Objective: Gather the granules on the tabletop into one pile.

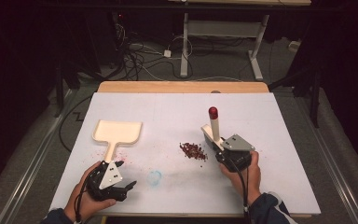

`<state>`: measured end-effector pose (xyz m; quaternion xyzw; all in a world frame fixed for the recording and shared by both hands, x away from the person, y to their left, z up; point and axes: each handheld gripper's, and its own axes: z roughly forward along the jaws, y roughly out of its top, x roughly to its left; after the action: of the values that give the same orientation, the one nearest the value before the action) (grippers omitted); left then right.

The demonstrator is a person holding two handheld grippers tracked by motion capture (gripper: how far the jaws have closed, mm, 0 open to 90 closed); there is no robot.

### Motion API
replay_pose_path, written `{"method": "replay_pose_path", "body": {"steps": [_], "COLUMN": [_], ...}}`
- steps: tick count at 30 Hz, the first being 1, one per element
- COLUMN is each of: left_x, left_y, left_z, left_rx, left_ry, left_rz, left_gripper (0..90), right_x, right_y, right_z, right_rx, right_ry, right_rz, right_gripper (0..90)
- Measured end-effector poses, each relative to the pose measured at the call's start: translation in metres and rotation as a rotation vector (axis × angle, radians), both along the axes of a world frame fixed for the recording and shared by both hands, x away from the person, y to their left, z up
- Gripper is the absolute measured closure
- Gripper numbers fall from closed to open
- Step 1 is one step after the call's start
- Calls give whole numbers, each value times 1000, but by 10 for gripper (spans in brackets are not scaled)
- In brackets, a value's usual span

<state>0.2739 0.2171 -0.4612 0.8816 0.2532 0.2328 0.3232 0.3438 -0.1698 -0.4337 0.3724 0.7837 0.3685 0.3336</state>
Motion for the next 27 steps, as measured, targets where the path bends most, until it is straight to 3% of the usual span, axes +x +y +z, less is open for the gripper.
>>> {"method": "replay_pose_path", "body": {"steps": [10,18,22,27], "left_x": [0,-1,-1,-1], "left_y": [0,2,3,4], "left_z": [0,2,2,1], "left_rx": [-2,-9,-8,-11], "left_ry": [0,-7,-7,-5], "left_rz": [1,7,12,14], "left_gripper": [215,216,216,215], "right_x": [-3,-19,-32,-56], "right_y": [32,7,-7,-24], "right_z": [-7,17,27,26], "right_rx": [-36,35,77,79], "right_ry": [-36,-71,-30,29], "right_rz": [74,138,197,273], "right_gripper": [677,677,678,677]}}
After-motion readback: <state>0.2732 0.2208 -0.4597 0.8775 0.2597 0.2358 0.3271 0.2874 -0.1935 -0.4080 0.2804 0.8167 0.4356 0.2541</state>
